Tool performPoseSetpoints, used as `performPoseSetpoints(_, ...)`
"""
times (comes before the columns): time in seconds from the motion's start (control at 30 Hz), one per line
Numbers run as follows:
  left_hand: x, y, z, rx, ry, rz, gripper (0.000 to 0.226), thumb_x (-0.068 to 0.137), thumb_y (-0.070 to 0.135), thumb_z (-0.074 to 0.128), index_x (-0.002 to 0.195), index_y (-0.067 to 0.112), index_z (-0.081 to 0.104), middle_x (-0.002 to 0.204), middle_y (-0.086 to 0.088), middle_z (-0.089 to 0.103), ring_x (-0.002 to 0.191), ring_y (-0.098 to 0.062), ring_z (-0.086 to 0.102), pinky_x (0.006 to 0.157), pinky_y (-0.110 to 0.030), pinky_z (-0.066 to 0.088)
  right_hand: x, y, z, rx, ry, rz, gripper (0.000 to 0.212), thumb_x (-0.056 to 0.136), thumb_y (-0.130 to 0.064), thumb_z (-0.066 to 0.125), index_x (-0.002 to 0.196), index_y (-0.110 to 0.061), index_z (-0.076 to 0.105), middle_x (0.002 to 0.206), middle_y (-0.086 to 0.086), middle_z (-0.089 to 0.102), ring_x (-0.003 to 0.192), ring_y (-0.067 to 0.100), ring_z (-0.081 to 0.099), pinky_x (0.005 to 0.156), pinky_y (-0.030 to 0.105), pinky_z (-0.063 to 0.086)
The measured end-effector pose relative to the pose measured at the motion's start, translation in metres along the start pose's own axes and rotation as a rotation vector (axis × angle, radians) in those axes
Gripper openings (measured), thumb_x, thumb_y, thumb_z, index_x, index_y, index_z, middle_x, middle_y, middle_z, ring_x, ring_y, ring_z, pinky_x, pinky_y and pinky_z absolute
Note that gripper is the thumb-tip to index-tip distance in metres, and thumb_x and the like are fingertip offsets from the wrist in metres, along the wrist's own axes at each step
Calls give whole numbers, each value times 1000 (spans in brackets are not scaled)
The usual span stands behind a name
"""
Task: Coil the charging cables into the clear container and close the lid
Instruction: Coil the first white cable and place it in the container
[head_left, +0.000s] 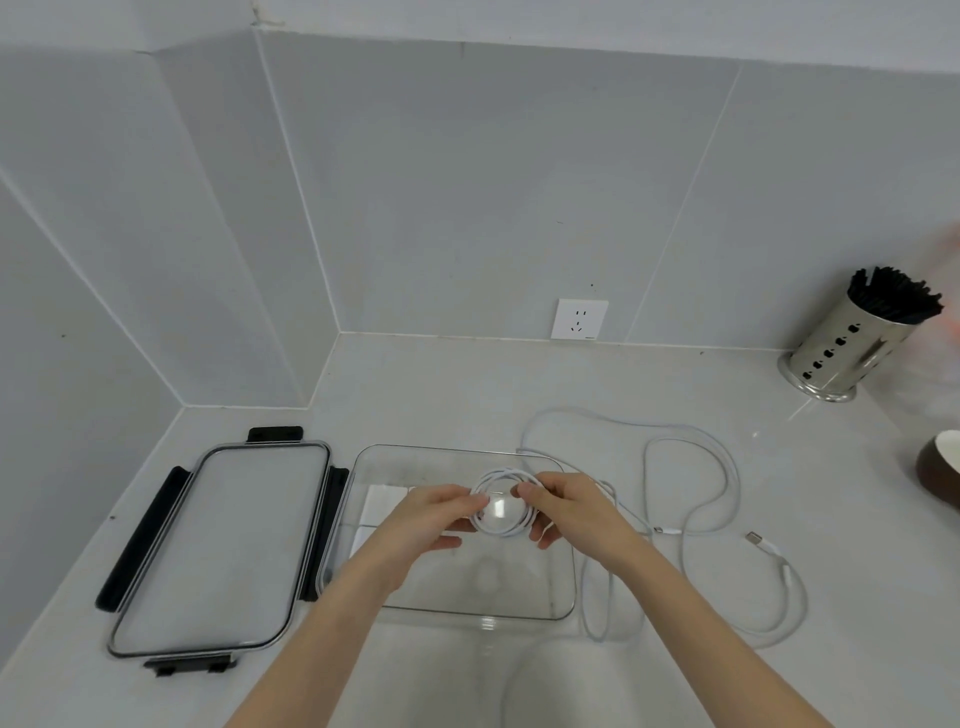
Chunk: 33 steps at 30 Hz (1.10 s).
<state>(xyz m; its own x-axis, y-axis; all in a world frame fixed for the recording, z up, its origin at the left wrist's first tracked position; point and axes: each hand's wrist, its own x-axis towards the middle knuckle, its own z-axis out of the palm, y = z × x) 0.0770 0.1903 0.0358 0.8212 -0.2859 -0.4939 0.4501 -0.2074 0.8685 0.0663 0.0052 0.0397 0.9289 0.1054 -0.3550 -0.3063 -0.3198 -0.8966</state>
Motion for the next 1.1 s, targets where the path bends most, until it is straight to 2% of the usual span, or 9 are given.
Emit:
performPoseSetpoints(0.17,3,-2,4,56,92,68,7,82,19,66,87,19,70,81,2,70,72,-7,63,67,-20,44,3,-1,2,-11,-5,-7,21,93,-23,52,82,-7,62,66,6,57,51,11,58,52,23,50)
performPoseSetpoints(0.3,6,-3,2,-4,108,60,4,81,17,67,82,21,69,74,7,70,62,3,63,66,-19,45,3,-3,2,82,-13,24,22,95,-23,46,84,-15,63,70,2,60,57,13,59,56,26,49)
performPoseSetpoints(0.43,10,-6,-1,-19,110,33,3,81,17,67,81,20,69,78,5,69,71,-3,63,67,-21,46,7,-1,0,107,2,80,22,94,-18,42,95,-16,65,82,1,64,71,13,60,66,27,46)
performPoseSetpoints(0.53,13,-9,-2,8,108,4,5,81,17,68,85,18,70,81,3,69,74,-7,62,67,-21,45,11,2,0,-179,55,32,26,92,-9,42,105,-13,64,97,3,65,89,17,57,77,25,40)
performPoseSetpoints(0.6,16,-12,-2,16,113,-13,3,81,17,68,82,19,69,78,4,68,72,-6,63,66,-22,46,13,7,3,-436,92,-70,32,94,-7,40,118,-11,59,117,7,63,105,19,55,84,22,37)
performPoseSetpoints(0.7,19,-15,-2,14,123,-25,5,80,16,68,78,20,69,74,5,68,69,-6,63,66,-22,45,15,14,5,-613,157,-208,35,95,-9,41,129,-10,51,132,5,54,126,20,43,100,18,28)
performPoseSetpoints(0.9,27,-22,-2,44,153,-44,1,80,15,68,79,15,69,73,4,67,68,-6,61,62,-20,43,17,14,1,-668,334,-311,28,93,-8,46,117,-12,60,117,5,59,110,20,47,85,15,31)
performPoseSetpoints(1.0,37,-26,5,152,177,-8,1,79,11,68,79,12,69,70,2,65,63,-5,59,53,-11,42,18,12,0,-594,328,-283,29,94,-5,44,115,-8,62,115,9,62,106,22,55,86,14,34)
performPoseSetpoints(1.1,50,-30,9,238,185,0,9,77,13,70,86,12,69,71,-1,67,67,-10,61,57,-16,44,17,10,-3,-537,310,-234,30,94,-2,41,115,-6,63,115,10,64,106,20,59,86,11,35)
